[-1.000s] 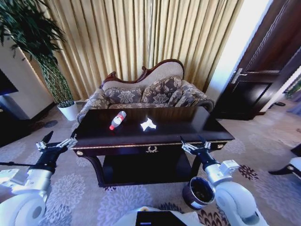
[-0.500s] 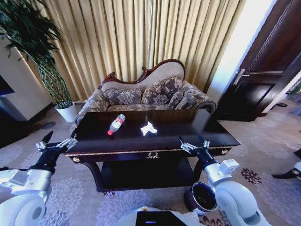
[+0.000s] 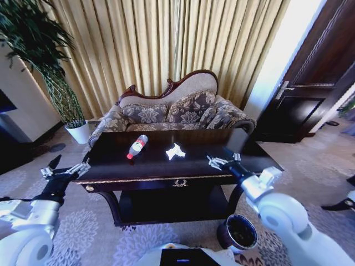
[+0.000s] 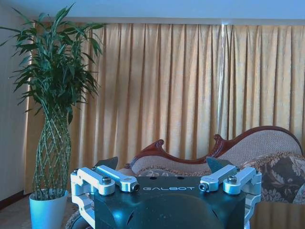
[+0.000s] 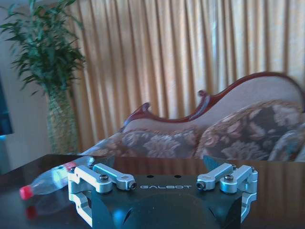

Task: Move to the front of the table and place the trash on the table into the trash bin.

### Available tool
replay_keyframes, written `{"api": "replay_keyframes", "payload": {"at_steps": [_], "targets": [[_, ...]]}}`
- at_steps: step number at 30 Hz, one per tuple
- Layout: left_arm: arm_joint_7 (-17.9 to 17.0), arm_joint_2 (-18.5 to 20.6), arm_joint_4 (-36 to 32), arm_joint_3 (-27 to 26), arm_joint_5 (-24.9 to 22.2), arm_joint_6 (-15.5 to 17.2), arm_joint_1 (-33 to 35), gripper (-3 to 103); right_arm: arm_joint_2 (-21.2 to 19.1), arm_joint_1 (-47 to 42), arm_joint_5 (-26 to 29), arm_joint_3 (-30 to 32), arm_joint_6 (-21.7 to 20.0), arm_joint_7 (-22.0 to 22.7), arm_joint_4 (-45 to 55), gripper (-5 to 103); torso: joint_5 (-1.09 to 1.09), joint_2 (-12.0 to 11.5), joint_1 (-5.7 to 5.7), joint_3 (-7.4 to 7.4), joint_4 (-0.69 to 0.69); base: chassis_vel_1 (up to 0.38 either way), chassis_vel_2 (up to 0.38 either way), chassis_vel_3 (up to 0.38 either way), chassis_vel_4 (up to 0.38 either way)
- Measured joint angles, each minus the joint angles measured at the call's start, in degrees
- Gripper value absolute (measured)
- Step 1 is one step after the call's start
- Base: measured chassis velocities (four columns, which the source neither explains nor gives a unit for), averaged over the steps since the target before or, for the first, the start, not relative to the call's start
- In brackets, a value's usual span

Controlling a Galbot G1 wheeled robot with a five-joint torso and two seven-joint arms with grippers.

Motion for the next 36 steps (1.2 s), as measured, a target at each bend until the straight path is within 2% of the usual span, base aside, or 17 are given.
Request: {"api": "replay_keyframes", "payload": {"at_steps": [5, 11, 16, 17, 19, 23, 28, 31, 36], "targets": [[-0.7, -0.2, 0.0, -0.1, 0.0, -0.1, 0.6, 100, -3.9, 7.9, 3.4, -6.5, -2.1, 1.4, -3.4, 100, 0.01, 0.0, 0.00, 0.00, -0.01, 0.000, 0.000, 0.000, 0.000], [-0.9, -0.9, 0.0, -0.7, 0.0, -0.1, 1.5, 100, -7.4, 17.3, 4.5, -14.3, -3.5, 1.4, -7.7, 100, 0.00, 0.0, 0.00, 0.00, -0.01, 0.000, 0.000, 0.000, 0.000], [-1.0, -1.8, 0.0, -0.5, 0.3, -0.1, 2.1, 100, -8.0, 24.7, 5.5, -20.2, -4.3, 1.6, -10.1, 100, 0.00, 0.0, 0.00, 0.00, 0.00, 0.000, 0.000, 0.000, 0.000], [-1.0, -2.0, 0.0, -0.3, 0.5, -0.1, 2.3, 100, -7.6, 27.9, 5.6, -23.6, -4.4, 1.8, -11.5, 100, -0.02, 0.0, 0.00, 0.00, -0.01, 0.000, 0.000, 0.000, 0.000], [-1.0, -2.0, 0.0, -0.3, 0.6, -0.1, 2.3, 100, -7.3, 28.9, 5.5, -24.9, -4.4, 1.9, -11.9, 100, -0.01, 0.0, 0.01, 0.00, -0.01, 0.000, 0.000, 0.000, 0.000], [-1.0, -2.1, 0.0, -0.2, 1.2, -0.2, 2.5, 100, -5.0, 33.3, 3.8, -32.4, -4.7, 2.0, -14.1, 100, 0.00, 0.0, 0.00, 0.00, -0.01, 0.000, 0.000, 0.000, 0.000], [-1.0, -2.1, 0.0, -0.1, 1.3, -0.2, 2.5, 100, -2.0, 36.2, 1.6, -36.6, -4.9, 2.0, -17.3, 100, 0.00, 0.0, 0.00, 0.00, -0.01, 0.000, 0.000, 0.000, 0.000], [-1.0, -2.1, 0.0, 0.0, 1.3, -0.2, 2.5, 100, -1.6, 36.6, 1.4, -37.1, -4.9, 2.0, -17.9, 100, -0.01, 0.0, 0.00, 0.00, -0.01, 0.000, 0.000, 0.000, 0.000], [-1.3, -2.1, 0.0, 0.9, 1.4, -0.3, 2.3, 100, 1.1, 42.3, 0.4, -42.6, -5.0, 2.1, -24.0, 100, 0.00, 0.0, 0.00, 0.00, -0.01, 0.000, 0.000, 0.000, 0.000]]}}
